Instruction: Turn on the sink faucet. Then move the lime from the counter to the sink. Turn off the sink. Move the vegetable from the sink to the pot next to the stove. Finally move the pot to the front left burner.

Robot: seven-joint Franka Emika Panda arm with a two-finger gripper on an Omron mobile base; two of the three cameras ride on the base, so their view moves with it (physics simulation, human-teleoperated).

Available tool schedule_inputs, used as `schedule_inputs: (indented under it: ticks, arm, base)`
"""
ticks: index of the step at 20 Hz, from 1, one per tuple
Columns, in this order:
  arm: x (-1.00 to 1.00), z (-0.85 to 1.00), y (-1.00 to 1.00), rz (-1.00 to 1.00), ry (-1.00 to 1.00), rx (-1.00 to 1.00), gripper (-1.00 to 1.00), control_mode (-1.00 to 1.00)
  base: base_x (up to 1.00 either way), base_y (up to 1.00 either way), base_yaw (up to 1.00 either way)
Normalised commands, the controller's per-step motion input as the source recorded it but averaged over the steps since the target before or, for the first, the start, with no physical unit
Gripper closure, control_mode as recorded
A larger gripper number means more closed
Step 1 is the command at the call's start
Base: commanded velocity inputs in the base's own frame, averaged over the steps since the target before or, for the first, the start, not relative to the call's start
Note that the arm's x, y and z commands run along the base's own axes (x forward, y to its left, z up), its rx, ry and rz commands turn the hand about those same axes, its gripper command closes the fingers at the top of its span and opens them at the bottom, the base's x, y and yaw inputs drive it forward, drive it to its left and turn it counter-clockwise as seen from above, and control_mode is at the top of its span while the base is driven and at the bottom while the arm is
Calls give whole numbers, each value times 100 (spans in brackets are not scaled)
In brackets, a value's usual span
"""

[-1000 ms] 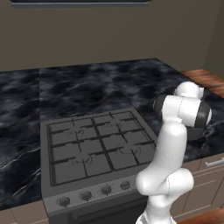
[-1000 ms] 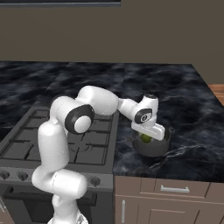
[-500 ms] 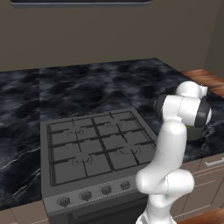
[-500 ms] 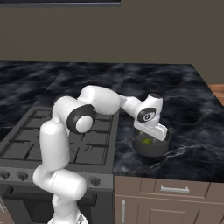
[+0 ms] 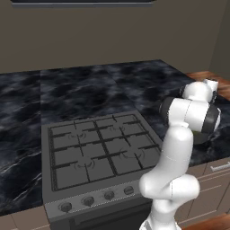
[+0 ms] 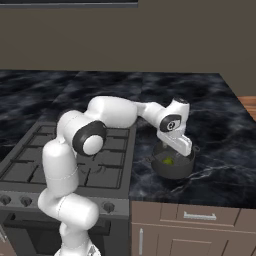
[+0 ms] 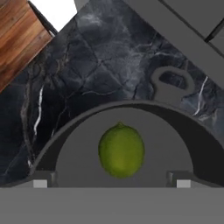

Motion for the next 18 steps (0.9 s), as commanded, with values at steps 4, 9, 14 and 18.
schedule_inputs:
  ticks: [4, 9, 14, 18]
  arm:
    - [-33, 0, -38, -27, 3, 3, -100, -100]
    - [-28, 0, -37, -25, 6, 3, -100, -100]
    - [0, -12, -13, -15, 9, 0, -100, -100]
    - [3, -29, -5, -11, 5, 0, -100, -100]
  base:
    - [0, 0, 0]
    - [0, 0, 0]
    - [0, 0, 0]
    - [0, 0, 0]
